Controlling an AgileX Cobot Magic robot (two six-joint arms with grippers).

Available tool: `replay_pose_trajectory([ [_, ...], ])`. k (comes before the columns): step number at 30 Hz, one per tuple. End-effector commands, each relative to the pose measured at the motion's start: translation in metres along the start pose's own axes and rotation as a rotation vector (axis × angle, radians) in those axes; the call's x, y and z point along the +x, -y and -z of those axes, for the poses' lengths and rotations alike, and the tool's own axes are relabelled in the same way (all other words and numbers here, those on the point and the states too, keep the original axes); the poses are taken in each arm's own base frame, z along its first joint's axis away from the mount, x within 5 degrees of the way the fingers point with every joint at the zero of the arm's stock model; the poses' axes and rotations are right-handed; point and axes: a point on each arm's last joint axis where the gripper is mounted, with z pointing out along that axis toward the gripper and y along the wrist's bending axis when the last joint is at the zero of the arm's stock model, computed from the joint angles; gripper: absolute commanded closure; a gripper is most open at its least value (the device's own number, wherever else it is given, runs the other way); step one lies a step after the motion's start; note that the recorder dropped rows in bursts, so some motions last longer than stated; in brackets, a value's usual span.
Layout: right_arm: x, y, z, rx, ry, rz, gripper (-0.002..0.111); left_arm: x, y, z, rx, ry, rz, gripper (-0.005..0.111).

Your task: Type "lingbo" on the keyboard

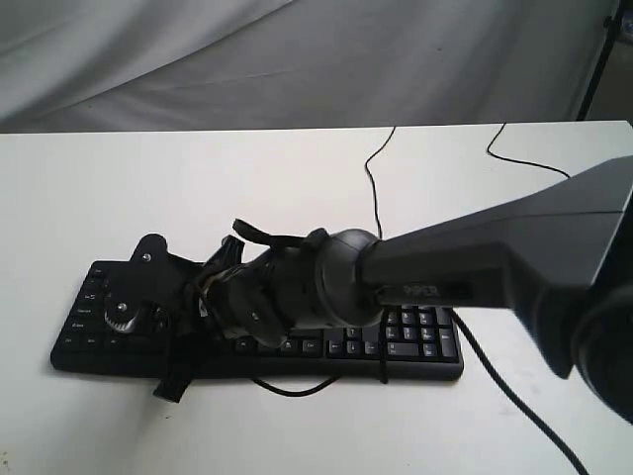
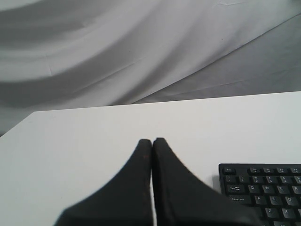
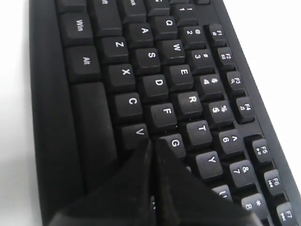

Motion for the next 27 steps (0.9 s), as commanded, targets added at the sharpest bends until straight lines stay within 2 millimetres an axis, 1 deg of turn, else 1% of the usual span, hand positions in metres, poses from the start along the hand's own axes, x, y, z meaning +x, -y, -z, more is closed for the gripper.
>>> replay_pose_trajectory([
  [1, 0.001, 0.001, 0.002, -0.002, -0.008, 0.003, 0.108, 0.001, 0.0, -0.001, 0.004, -0.003, 0.003, 0.106],
  [2, -0.002, 0.003, 0.005, 0.002, 0.0, 0.004, 0.108, 0.001, 0.0, -0.001, 0.004, -0.003, 0.003, 0.106],
  [5, -0.015, 0.008, 0.024, 0.01, 0.021, 0.012, 0.108, 0.001, 0.0, -0.001, 0.004, -0.003, 0.003, 0.106],
  [8, -0.015, 0.012, 0.04, 0.02, 0.028, 0.013, 0.108, 0.001, 0.0, -0.001, 0.004, -0.003, 0.003, 0.106],
  [9, -0.01, 0.016, 0.049, 0.034, 0.033, 0.004, 0.108, 0.001, 0.0, -0.001, 0.004, -0.003, 0.003, 0.106],
  [10, -0.006, 0.017, 0.054, 0.039, 0.034, 0.001, 0.108, 0.001, 0.0, -0.001, 0.004, -0.003, 0.003, 0.106],
  [11, 0.004, 0.02, 0.062, 0.051, 0.027, -0.013, 0.108, 0.001, 0.0, -0.001, 0.004, -0.003, 0.003, 0.106],
  [13, 0.021, 0.029, 0.068, 0.074, 0.008, -0.04, 0.108, 0.001, 0.0, -0.001, 0.004, -0.003, 0.003, 0.106],
  [14, 0.029, 0.034, 0.068, 0.082, -0.007, -0.055, 0.108, 0.001, 0.0, -0.001, 0.004, -0.003, 0.003, 0.106],
  [16, 0.037, 0.04, 0.066, 0.092, -0.019, -0.071, 0.108, 0.001, 0.0, -0.001, 0.004, -0.003, 0.003, 0.106],
  [19, 0.038, 0.044, 0.062, 0.122, 0.016, -0.073, 0.108, 0.001, 0.0, -0.001, 0.004, -0.003, 0.003, 0.106],
  [27, 0.038, 0.041, 0.043, 0.121, 0.025, -0.063, 0.108, 0.001, 0.0, -0.001, 0.004, -0.003, 0.003, 0.106],
])
